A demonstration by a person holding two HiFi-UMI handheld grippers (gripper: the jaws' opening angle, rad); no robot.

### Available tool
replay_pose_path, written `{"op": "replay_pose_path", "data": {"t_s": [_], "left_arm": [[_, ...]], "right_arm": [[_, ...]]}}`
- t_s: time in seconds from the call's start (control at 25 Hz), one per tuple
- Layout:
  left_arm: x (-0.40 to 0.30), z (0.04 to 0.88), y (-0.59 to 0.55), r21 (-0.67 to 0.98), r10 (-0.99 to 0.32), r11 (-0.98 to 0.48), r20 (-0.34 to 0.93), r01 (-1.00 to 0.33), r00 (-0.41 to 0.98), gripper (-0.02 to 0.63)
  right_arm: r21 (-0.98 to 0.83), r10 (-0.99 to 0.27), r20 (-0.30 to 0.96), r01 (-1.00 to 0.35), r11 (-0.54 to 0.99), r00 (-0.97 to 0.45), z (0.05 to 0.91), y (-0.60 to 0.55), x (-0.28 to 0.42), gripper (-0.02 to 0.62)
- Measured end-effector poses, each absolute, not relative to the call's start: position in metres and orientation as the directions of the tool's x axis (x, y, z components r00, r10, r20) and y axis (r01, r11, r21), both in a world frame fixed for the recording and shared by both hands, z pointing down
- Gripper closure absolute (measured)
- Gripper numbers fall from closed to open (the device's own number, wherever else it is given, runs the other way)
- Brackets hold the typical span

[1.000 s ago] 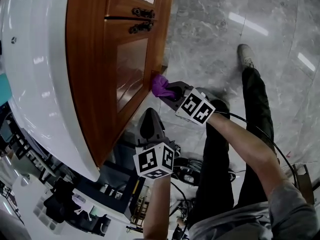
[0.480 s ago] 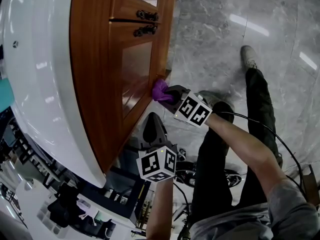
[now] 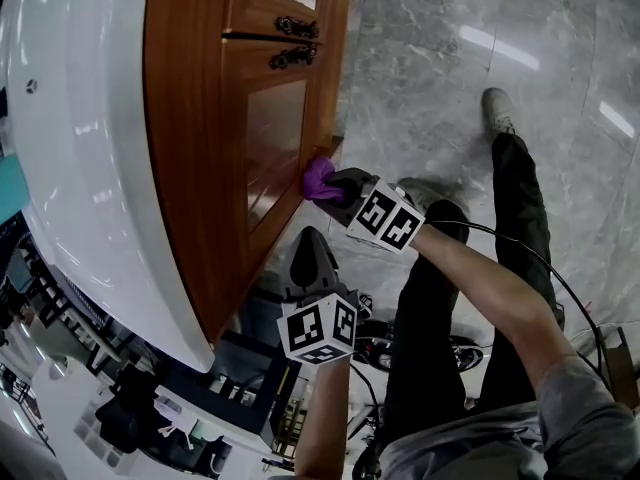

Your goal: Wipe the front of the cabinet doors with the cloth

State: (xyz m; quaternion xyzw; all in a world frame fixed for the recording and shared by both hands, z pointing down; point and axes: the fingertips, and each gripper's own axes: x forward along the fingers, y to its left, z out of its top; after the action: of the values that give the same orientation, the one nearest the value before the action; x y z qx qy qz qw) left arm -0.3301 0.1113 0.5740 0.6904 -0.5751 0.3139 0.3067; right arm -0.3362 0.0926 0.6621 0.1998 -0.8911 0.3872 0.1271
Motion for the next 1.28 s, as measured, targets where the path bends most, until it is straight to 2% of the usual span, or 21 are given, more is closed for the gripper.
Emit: {"op": "replay_pose_path", "data": {"t_s": [1.28], "left_arm": [[-0.333, 0.528, 0.123, 0.035, -0.627, -0.054, 0.777, -0.998, 0.061, 0.598]], "right_arm": [[-0.659, -0.261, 0.278, -0.382, 0.648, -0.924, 0.580, 0.081, -0.333, 0.534]]}}
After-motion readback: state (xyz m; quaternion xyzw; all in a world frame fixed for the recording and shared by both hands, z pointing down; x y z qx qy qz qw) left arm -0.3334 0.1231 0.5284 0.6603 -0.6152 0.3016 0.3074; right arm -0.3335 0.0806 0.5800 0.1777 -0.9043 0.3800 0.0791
